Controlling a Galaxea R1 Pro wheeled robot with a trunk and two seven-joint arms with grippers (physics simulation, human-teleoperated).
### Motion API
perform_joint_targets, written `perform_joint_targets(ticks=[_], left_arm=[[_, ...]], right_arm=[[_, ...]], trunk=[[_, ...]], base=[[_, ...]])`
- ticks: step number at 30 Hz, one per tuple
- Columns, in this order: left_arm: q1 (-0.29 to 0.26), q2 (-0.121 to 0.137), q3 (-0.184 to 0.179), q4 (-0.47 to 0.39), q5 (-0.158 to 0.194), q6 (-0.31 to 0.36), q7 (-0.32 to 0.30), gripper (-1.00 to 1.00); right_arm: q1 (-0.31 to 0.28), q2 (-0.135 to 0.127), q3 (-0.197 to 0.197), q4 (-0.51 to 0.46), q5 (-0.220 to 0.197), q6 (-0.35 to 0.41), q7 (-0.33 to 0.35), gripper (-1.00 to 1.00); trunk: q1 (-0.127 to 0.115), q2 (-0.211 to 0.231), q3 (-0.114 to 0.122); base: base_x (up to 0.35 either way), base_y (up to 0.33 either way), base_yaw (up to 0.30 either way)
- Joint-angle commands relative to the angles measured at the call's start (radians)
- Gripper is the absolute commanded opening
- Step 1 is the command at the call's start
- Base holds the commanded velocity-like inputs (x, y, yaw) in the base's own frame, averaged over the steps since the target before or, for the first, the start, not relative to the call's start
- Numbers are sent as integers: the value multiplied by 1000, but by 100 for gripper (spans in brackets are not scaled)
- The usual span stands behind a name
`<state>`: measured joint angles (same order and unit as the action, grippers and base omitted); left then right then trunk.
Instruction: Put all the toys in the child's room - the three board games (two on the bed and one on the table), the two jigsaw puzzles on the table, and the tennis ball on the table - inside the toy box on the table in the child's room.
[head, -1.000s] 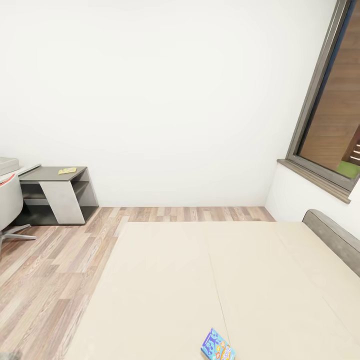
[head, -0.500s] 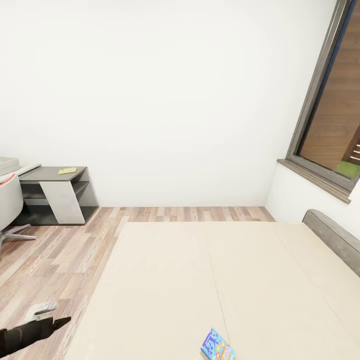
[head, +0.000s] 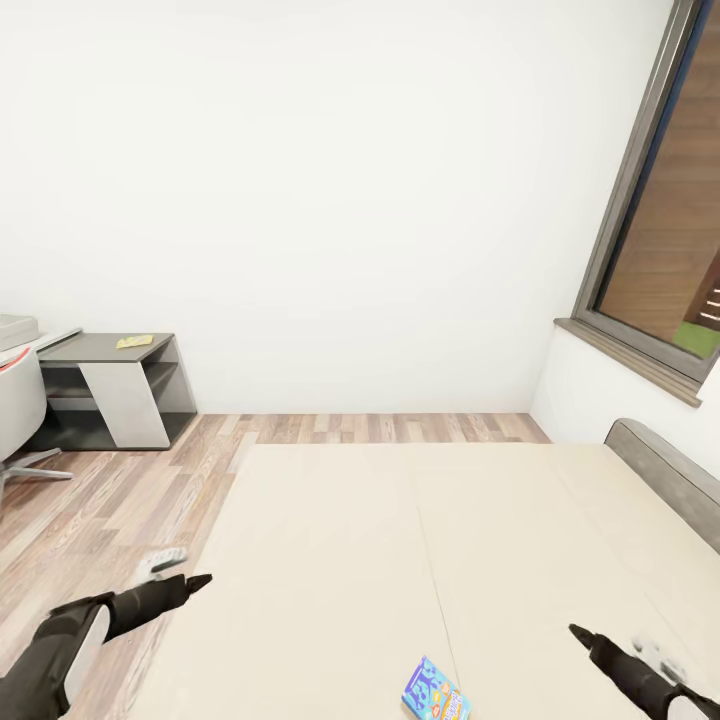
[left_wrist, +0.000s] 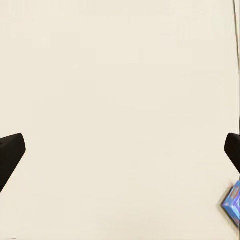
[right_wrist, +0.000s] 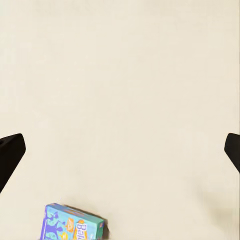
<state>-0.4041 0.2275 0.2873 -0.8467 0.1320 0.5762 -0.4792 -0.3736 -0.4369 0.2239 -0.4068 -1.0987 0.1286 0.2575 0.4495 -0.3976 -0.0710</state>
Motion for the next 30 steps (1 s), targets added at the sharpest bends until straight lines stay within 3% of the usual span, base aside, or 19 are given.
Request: perform_joint_targets(ticks=[1, 3, 4, 6, 7, 8, 9, 10, 11, 12, 14, 16, 17, 20, 26, 30], left_arm=[[-4, -12, 2, -1, 7, 8, 27, 100], [-35, -60, 0, 4, 7, 6, 153, 100], [-46, -72, -1, 7, 6, 6, 183, 100], [-86, -113, -6, 38, 6, 5, 298, 100], [-94, -122, -8, 50, 6, 4, 324, 100], [-114, -137, -9, 80, 6, 3, 372, 100], [-126, -144, -10, 95, 6, 2, 392, 100], [-147, -157, -12, 120, 6, -2, 424, 100], [-155, -163, -13, 129, 6, -6, 435, 100], [-167, -175, -17, 144, 4, -19, 453, 100], [-177, -188, -33, 157, -2, -37, 468, 100], [-181, -191, -49, 162, -6, -44, 474, 100], [-184, -192, -65, 166, -9, -49, 477, 100], [-186, -192, -84, 170, -12, -52, 481, 100], [-191, -199, -98, 206, -15, -50, 486, 100], [-223, -201, -100, 245, -14, -48, 488, 100]], right_arm=[[-4, 8, 6, -31, -2, 5, -47, 100], [-13, 51, 18, -134, 31, 21, -238, 100], [-15, 64, 20, -152, 41, 25, -282, 100], [-34, 135, 25, -199, 88, 41, -441, 100], [-44, 156, 26, -205, 103, 45, -476, 100], [-68, 203, 28, -210, 144, 56, -542, 100], [-80, 229, 29, -211, 171, 62, -573, 100], [-103, 278, 31, -211, 230, 81, -627, 100], [-115, 302, 32, -211, 261, 95, -650, 100], [-141, 344, 33, -211, 325, 132, -687, 100], [-180, 395, 32, -210, 404, 209, -722, 100], [-200, 424, 32, -207, 442, 262, -735, 100], [-215, 450, 31, -198, 468, 303, -744, 100], [-233, 486, 30, -179, 497, 353, -753, 100], [-275, 506, 21, -147, 505, 380, -757, 100], [-292, 513, 19, -135, 508, 388, -757, 100]], trunk=[[1, -2, -2], [1, -2, -2], [1, -2, -2], [1, -2, -2], [1, -2, -2], [1, -2, -2], [1, -2, -2], [1, -2, -2], [1, -2, -2], [1, -2, -2], [1, -2, -2], [1, -2, -2], [1, -2, -2], [1, -2, -2], [1, -2, -2], [1, -2, -2]], base=[[0, 0, 0], [0, 0, 0], [0, 0, 0], [0, 0, 0], [0, 0, 0], [0, 0, 0], [0, 0, 0], [0, 0, 0], [0, 0, 0], [0, 0, 0], [0, 0, 0], [0, 0, 0], [0, 0, 0], [0, 0, 0], [0, 0, 0], [0, 0, 0]])
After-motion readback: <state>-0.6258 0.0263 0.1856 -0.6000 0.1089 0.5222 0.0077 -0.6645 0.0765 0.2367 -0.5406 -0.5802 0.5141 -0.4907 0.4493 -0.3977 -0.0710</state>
